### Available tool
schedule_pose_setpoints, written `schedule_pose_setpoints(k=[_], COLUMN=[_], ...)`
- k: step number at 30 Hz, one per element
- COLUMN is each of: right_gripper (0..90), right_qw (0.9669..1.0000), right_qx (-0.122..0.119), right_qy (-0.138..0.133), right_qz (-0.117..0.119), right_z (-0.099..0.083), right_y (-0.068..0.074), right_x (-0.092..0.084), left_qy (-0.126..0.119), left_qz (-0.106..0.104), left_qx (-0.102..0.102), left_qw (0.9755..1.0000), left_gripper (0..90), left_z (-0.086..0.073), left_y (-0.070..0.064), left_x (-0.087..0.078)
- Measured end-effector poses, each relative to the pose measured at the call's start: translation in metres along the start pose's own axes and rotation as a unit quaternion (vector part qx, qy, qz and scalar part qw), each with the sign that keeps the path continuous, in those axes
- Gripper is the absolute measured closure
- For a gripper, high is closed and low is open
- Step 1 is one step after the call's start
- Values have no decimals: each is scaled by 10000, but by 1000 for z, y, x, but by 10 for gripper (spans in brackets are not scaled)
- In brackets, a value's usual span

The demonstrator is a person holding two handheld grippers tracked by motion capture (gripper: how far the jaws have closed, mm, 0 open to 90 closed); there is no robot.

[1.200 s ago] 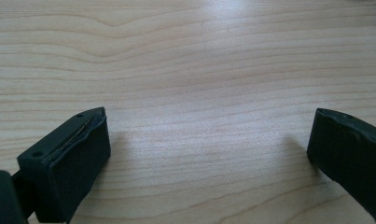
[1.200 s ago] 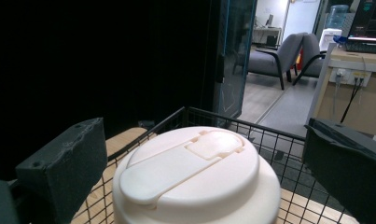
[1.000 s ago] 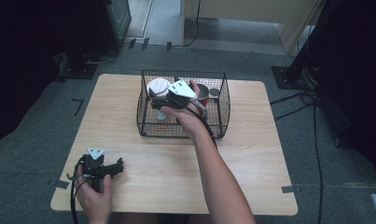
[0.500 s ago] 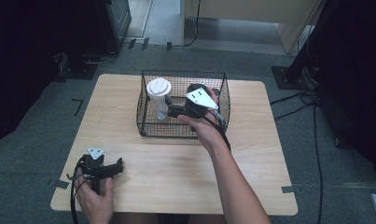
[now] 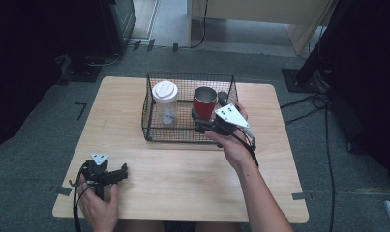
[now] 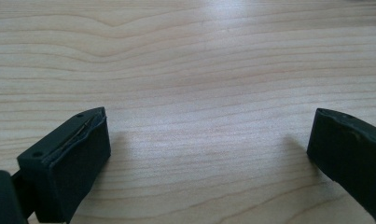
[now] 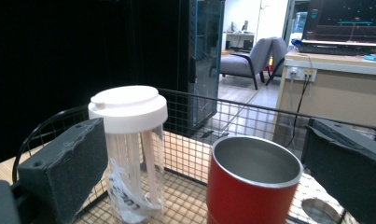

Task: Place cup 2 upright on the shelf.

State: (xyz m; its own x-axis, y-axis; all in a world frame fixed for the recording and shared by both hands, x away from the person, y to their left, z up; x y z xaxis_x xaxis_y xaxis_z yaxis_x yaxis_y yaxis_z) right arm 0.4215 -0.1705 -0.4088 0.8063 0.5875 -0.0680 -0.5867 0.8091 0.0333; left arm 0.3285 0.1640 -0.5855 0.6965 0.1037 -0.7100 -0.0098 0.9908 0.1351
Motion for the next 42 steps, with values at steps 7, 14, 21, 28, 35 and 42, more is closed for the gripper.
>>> schedule_pose_setpoints(k=[7, 14, 21, 28, 35, 42], right_gripper=[9, 10, 9, 9, 9, 9], right_qw=[10000, 9999, 9996, 9992, 9981, 9965], right_qx=[-51, -36, -11, 9, 119, 244], right_qy=[18, 21, 56, 155, 291, 400], right_qz=[-45, -139, -272, -378, -533, -692], right_z=[-7, -14, -27, -45, -69, -90], right_y=[-5, -13, -24, -31, -42, -51], right_x=[-19, -42, -64, -84, -106, -121], left_qy=[0, -1, 4, 6, 4, 3], left_qz=[0, 0, -3, -2, 0, 0], left_qx=[-1, -2, 6, 4, 4, 3], left_qw=[10000, 10000, 10000, 10000, 10000, 10000], left_gripper=[1, 1, 1, 1, 1, 1], left_z=[0, 0, 0, 0, 0, 0], left_y=[0, 0, 0, 0, 0, 0], left_x=[0, 0, 0, 0, 0, 0])
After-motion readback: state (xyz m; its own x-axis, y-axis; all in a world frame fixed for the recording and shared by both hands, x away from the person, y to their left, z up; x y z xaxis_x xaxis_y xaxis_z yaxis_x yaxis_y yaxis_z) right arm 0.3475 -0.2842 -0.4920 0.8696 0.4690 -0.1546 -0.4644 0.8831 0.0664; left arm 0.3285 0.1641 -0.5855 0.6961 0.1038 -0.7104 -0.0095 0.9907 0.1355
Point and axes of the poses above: each handheld gripper's, and its own axes: x roughly forward along the jaws, z roughly out of its top, y roughly to its left, the point moved 9 cm from there along x, roughly forward along the jaws, and after that the axes turned 10 degrees about z, right-handed, at the moved point
